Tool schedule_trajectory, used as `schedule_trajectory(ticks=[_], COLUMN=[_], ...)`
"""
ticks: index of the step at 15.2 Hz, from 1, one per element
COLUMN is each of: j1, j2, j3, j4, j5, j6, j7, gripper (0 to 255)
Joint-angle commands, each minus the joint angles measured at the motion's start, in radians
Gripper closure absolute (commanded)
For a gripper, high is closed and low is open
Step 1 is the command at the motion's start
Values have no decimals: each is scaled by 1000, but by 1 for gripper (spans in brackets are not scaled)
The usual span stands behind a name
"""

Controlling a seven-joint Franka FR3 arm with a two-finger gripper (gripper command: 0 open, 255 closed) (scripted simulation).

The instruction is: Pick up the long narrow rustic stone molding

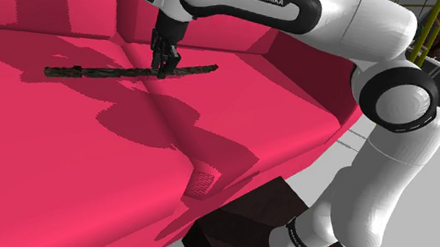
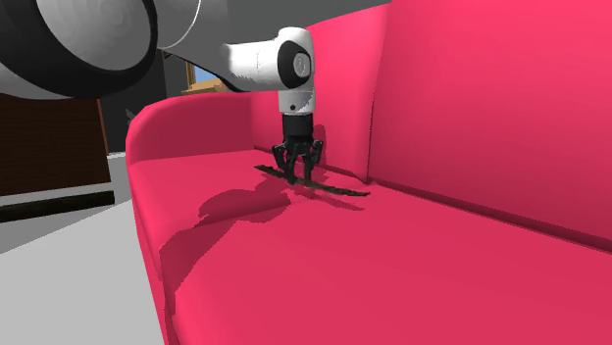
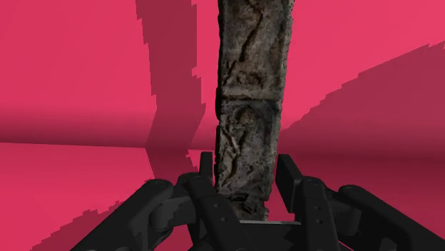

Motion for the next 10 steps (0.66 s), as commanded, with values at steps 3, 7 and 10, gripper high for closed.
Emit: schedule_trajectory(ticks=[3, 7, 10], j1=[1, 3, 3], j2=[8, 19, 23], j3=[0, 1, 1], j4=[64, 134, 156], j5=[-1, -2, -2], j6=[-57, -115, -133], j7=[0, 0, 1], gripper=[255, 255, 255])
